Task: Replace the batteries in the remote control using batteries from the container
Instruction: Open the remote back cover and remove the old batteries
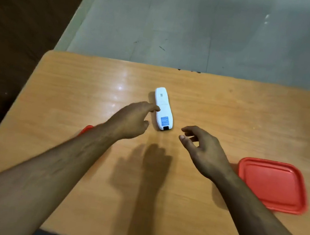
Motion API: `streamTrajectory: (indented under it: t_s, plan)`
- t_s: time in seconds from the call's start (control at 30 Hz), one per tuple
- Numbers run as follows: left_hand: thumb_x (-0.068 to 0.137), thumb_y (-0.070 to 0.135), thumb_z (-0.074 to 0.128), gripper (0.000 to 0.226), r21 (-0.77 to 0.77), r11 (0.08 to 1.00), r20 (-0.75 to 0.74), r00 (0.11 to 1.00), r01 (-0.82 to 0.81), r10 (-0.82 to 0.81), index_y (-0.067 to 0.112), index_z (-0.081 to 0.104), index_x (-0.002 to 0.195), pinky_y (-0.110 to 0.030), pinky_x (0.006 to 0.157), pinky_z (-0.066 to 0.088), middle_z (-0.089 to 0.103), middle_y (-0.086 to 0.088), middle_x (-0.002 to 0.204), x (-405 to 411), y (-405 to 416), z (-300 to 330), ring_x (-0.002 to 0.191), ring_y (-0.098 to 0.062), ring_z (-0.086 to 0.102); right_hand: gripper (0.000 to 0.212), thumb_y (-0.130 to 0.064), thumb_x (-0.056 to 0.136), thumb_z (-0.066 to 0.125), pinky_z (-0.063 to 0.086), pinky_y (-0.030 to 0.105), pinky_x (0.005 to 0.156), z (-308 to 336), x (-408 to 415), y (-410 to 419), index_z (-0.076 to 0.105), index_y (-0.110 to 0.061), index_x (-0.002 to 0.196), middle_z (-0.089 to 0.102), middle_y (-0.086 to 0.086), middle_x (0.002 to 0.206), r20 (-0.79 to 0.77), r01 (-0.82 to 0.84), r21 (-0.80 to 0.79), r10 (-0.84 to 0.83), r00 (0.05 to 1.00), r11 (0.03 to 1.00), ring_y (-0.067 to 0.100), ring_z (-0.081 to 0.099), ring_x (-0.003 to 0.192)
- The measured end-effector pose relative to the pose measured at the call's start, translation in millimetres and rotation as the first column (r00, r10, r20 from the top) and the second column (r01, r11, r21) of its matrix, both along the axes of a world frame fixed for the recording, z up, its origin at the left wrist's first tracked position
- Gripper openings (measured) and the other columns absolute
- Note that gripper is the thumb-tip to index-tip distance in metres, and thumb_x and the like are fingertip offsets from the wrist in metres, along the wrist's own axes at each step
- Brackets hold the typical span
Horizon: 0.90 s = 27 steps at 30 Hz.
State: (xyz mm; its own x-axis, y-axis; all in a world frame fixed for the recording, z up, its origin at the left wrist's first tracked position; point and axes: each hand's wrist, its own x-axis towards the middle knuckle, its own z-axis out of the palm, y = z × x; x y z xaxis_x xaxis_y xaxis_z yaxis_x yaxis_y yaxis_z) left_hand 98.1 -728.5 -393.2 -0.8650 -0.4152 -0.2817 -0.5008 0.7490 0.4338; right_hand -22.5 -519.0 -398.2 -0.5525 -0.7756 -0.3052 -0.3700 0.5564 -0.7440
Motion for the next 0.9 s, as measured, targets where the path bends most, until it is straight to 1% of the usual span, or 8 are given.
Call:
streamTrajectory:
  t_s: [0.17,0.27,0.4,0.5,0.57,0.63,0.77,0.9]
  plan:
    - [0.080,0.005,0.061,0.069,-0.395,0.860,0.060,0.943,0.323,-0.326,0.028,0.042,0.143,-0.041,0.098,0.044,0.039,-0.002,0.151,-46,-32,-55,0.134,-0.028,0.036,0.059,-0.067,0.082,0.038,0.053,0.035,0.081,-61,-5,-11,0.061,-0.031,0.123,0.067,-0.009,0.116,-0.122,0.034,-0.060,-0.041,0.992,0.998,0.008,0.062,0.100]
    - [0.080,0.014,0.065,0.076,-0.514,0.684,0.272,0.854,0.518,-0.443,0.031,0.032,0.147,-0.046,0.104,0.037,0.030,0.000,0.157,-61,-43,-69,0.143,-0.029,0.022,0.054,-0.063,0.087,0.041,0.054,0.038,0.083,-78,-7,-15,0.058,-0.031,0.126,0.065,-0.008,0.118,-0.221,0.001,-0.039,-0.009,0.975,0.999,0.010,0.061,0.102]
    - [0.079,0.022,0.069,0.067,-0.538,0.541,0.383,0.759,0.646,-0.526,0.033,0.041,0.139,-0.049,0.106,0.032,0.044,0.007,0.149,-76,-50,-72,0.145,-0.026,0.024,0.049,-0.059,0.091,0.045,0.052,0.036,0.083,-95,-7,-18,0.056,-0.031,0.129,0.064,-0.006,0.118,-0.400,-0.039,-0.019,0.028,0.916,0.999,0.013,0.058,0.106]
    - [0.073,0.041,0.073,0.062,-0.579,0.457,0.429,0.729,0.675,-0.534,0.032,0.050,0.130,-0.049,0.107,0.031,0.058,0.003,0.134,-77,-44,-60,0.134,-0.022,0.042,0.049,-0.059,0.090,0.047,0.050,0.033,0.079,-102,-3,-20,0.056,-0.032,0.130,0.064,-0.006,0.117,-0.482,-0.026,-0.035,0.006,0.876,0.999,0.013,0.058,0.107]
    - [0.069,0.052,0.070,0.061,-0.603,0.477,0.398,0.760,0.639,-0.515,0.030,0.055,0.124,-0.048,0.103,0.036,0.065,0.003,0.119,-65,-30,-52,0.114,-0.020,0.056,0.049,-0.057,0.090,0.049,0.051,0.034,0.079,-103,3,-18,0.055,-0.031,0.131,0.064,-0.005,0.119,-0.498,-0.014,-0.054,-0.015,0.867,0.998,0.013,0.059,0.105]
    - [0.067,0.054,0.068,0.061,-0.607,0.550,0.314,0.808,0.574,-0.498,0.027,0.057,0.121,-0.042,0.089,0.046,0.067,0.003,0.108,-40,-10,-42,0.096,-0.020,0.058,0.049,-0.055,0.092,0.050,0.052,0.033,0.076,-96,19,-8,0.054,-0.028,0.133,0.065,-0.003,0.122,-0.506,0.008,-0.103,-0.059,0.860,0.995,0.014,0.060,0.101]
    - [0.068,0.048,0.072,0.065,-0.569,0.683,0.112,0.865,0.459,-0.488,0.028,0.055,0.127,-0.031,0.066,0.046,0.057,0.007,0.103,30,40,-23,0.087,-0.015,0.050,0.047,-0.049,0.094,0.053,0.051,0.032,0.070,-74,70,28,0.052,-0.025,0.135,0.067,0.000,0.120,-0.514,0.029,-0.220,-0.141,0.846,0.975,0.017,0.063,0.096]
    - [0.067,0.049,0.074,0.060,-0.531,0.744,-0.063,0.857,0.406,-0.512,0.036,0.057,0.124,-0.028,0.063,0.044,0.052,0.007,0.100,104,93,-9,0.083,-0.012,0.051,0.020,-0.035,0.096,0.054,0.055,0.044,0.069,-55,129,69,0.065,-0.020,0.103,0.068,0.002,0.090,-0.301,0.031,-0.287,-0.121,0.946,0.957,0.023,0.065,0.079]
